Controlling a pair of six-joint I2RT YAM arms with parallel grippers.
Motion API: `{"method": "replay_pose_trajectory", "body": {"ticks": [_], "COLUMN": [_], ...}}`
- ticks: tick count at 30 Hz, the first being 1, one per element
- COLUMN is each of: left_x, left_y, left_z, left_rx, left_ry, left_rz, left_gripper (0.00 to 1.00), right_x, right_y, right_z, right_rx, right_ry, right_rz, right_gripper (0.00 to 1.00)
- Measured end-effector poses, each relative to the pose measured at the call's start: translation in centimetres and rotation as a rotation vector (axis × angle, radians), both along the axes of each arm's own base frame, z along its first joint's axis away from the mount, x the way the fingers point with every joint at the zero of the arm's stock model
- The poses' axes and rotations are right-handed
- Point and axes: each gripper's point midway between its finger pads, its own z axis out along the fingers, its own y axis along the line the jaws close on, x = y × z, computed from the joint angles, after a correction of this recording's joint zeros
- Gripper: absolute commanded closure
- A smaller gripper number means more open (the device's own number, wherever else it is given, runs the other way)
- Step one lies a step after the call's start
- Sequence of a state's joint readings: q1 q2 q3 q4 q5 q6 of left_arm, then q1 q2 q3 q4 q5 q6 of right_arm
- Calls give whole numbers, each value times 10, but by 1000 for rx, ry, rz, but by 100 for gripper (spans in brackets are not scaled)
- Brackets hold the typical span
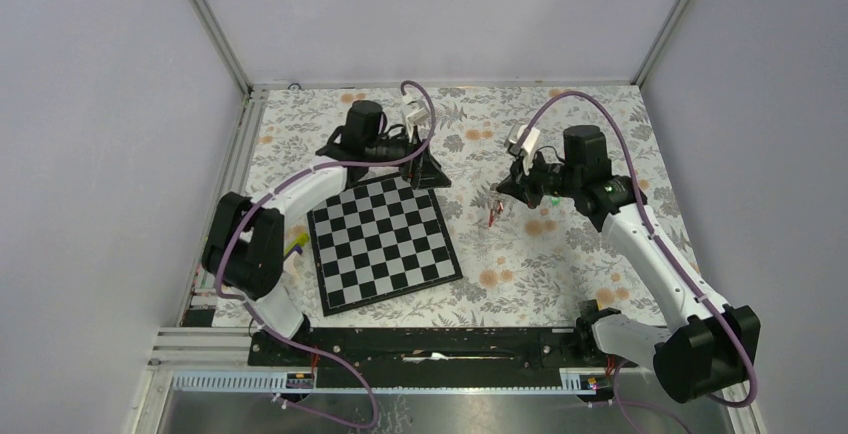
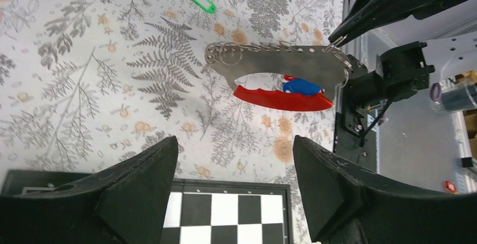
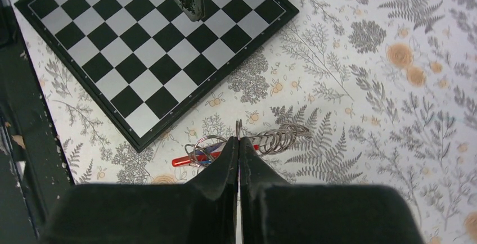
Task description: Put the keys on the keyring
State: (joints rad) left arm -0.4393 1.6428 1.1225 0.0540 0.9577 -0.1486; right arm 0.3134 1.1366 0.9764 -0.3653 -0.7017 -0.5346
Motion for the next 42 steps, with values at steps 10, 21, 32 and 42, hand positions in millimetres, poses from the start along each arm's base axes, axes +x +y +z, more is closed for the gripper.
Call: {"method": "replay_pose_trajectory", "body": {"ticks": [10, 21, 32, 42], "left_x": [-4, -43, -38, 23], "left_y": [-28, -55, -70, -103], "left_z": [-14, -21, 18, 20], "left_rx": [71, 89, 79, 152], "left_ry": [-33, -151, -254, -315], "left_rz": [-121, -288, -311, -181], "left_gripper": [37, 52, 56, 48], "right_x": [1, -20, -30, 2], "right_y": [-13, -22, -26, -77], "right_z": [-6, -13, -13, -19], "right_rx": [31, 96, 104, -10], "right_ry": [60, 95, 127, 82], "right_rz": [-82, -41, -37, -329], "right_gripper": [100, 100, 100, 100]}}
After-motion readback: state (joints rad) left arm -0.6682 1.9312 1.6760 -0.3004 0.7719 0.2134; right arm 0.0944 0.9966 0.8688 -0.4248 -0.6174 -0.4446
